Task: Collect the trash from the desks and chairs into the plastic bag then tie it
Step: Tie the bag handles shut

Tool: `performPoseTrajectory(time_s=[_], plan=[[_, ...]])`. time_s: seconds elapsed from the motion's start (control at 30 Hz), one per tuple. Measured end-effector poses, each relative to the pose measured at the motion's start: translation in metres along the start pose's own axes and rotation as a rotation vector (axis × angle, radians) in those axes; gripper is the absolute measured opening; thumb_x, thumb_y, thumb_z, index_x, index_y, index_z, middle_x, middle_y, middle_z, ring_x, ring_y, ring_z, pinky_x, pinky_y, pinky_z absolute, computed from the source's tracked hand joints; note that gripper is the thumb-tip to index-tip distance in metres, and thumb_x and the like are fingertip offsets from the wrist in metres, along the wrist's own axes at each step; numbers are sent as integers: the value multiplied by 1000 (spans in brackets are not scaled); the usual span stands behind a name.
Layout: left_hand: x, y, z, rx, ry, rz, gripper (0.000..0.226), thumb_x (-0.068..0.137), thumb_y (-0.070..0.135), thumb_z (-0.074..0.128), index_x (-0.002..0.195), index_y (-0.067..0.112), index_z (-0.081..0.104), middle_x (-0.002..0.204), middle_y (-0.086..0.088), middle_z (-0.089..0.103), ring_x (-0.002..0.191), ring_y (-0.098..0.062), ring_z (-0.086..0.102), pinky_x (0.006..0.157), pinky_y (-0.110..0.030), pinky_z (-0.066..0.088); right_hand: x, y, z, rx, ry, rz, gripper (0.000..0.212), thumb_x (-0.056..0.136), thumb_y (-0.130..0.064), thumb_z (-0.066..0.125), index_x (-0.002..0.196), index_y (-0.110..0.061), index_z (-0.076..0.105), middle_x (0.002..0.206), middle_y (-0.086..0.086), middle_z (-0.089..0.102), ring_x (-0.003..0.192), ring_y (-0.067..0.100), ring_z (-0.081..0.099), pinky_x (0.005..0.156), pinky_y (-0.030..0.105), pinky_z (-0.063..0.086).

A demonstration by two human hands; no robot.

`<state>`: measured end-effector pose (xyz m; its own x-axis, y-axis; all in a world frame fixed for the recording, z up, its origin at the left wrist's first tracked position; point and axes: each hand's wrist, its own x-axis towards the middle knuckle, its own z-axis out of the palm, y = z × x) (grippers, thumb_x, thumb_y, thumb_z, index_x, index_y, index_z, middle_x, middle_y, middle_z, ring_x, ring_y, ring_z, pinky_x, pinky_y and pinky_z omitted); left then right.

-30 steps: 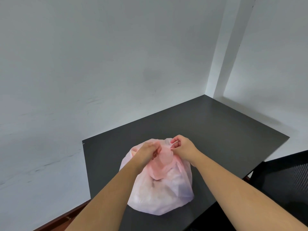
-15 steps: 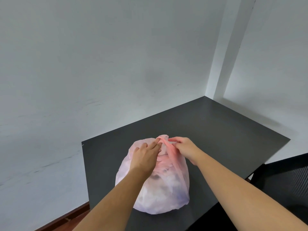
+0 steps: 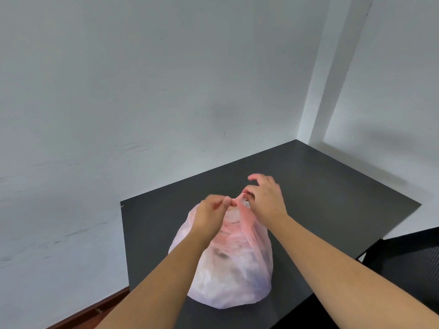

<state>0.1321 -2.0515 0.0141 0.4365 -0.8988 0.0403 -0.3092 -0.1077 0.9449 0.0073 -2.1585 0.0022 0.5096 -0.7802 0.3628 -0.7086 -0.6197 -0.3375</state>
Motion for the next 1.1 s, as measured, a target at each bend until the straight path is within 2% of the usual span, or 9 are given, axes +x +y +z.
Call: performPoseTrajectory(time_s=[0.07,0.17,0.27,0.47,0.57,0.73,0.87,0.97,1.1], plan=[[3,5,-1,-117,62,-60,36,96,17,48,73,20,76,83,11,72,85,0,62,77,-18,45,-1,-3,-3,-120,179,-95,26,83,-20,51,72,-15,75,131,5,59,123,26,47,101,37,30],[6,-5,-6,-166,108,-181,36,97,23,47,75,21,76,86,4,74,92,-17,65,83,-29,50,-3,1,-1,-209,305,-193,36,82,-28,47,56,-14,68,126,9,63,120,29,52,103,40,27],[9,-18,-10,-182,211,-342,31,95,29,50,80,23,76,95,4,72,97,-19,61,95,-36,48,-6,10,3,-312,235,-190,19,74,-18,72,55,-15,67,122,6,65,118,27,55,106,44,25],[9,-54,-32,43,395,-575,35,92,28,46,62,20,63,65,1,55,68,-23,50,103,-58,38,-27,43,2,-488,2,-11,11,61,-15,81,69,-18,73,107,3,63,114,27,55,107,51,22],[8,-68,-43,77,414,-683,31,90,22,48,62,18,62,69,-2,54,76,-28,54,99,-50,44,-39,52,5,-562,-132,38,10,69,-19,76,79,-20,75,110,1,58,117,25,50,111,51,22],[11,-79,-52,29,402,-808,21,89,16,55,70,9,59,69,-6,49,61,-21,46,63,-30,43,-38,48,7,-610,-219,43,20,86,-25,58,102,-24,70,119,-3,46,121,22,38,116,49,12],[9,-83,-55,72,370,-797,23,89,15,54,67,11,59,71,-4,50,61,-20,46,67,-31,44,-43,49,6,-608,-278,81,21,88,-27,57,107,-28,67,120,-5,46,120,19,39,115,47,14],[11,-77,-58,100,325,-613,27,92,22,51,72,17,69,77,2,59,65,-14,50,61,-25,41,-36,49,-2,-524,-292,180,18,89,-24,56,100,-31,67,114,-5,51,108,18,49,105,40,27],[19,-47,-69,144,293,-351,24,89,27,59,78,13,74,75,0,64,69,-17,52,68,-28,43,-10,45,-30,80,-324,319,19,87,-25,63,69,-33,64,91,-6,60,81,15,57,74,28,44]])
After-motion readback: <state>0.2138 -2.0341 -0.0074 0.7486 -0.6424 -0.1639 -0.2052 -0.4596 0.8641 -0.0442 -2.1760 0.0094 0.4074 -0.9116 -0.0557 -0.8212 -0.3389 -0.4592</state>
